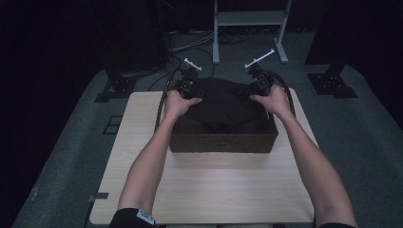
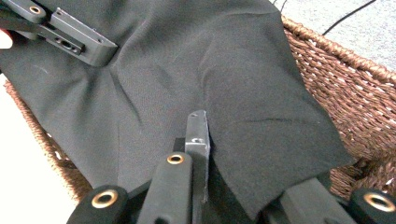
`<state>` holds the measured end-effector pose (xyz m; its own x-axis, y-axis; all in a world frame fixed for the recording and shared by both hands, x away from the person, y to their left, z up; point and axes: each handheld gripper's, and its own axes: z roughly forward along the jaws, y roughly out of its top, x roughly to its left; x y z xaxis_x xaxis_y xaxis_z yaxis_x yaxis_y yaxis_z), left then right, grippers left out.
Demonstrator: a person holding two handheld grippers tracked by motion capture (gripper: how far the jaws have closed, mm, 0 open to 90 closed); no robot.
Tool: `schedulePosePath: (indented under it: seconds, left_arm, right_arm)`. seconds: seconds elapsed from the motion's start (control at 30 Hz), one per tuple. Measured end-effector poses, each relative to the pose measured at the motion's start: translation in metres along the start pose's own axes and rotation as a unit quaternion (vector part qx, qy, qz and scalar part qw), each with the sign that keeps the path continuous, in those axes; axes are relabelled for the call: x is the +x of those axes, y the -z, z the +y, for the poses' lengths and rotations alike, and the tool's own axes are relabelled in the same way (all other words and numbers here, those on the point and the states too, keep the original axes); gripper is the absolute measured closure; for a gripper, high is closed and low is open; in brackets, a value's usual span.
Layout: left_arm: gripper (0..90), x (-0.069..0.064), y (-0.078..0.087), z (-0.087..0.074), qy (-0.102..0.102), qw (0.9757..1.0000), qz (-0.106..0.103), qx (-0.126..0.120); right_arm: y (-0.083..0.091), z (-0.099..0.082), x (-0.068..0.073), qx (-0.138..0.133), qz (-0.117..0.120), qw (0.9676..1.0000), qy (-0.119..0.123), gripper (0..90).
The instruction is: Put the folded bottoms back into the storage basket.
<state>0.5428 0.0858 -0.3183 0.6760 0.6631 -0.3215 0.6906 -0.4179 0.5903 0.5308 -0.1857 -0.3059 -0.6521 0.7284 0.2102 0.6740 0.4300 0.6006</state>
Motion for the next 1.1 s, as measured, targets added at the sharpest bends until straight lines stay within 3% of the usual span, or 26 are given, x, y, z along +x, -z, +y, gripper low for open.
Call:
schedulePosePath:
  seconds: [0.57,1.1]
  left_arm:
    - [67.7,0.014,-0.018,-0.011,0.022,0.9996,0.007,0.018]
    - [66.9,0.022,-0.022,-0.013,0.026,0.9989,0.023,0.033]
  right_arm:
    - [-0.023,-0.007,-0.005,0.012,0.006,0.9998,-0.016,77.1]
    - [-0.039,-0.009,-0.008,0.021,0.012,0.9993,-0.027,77.0]
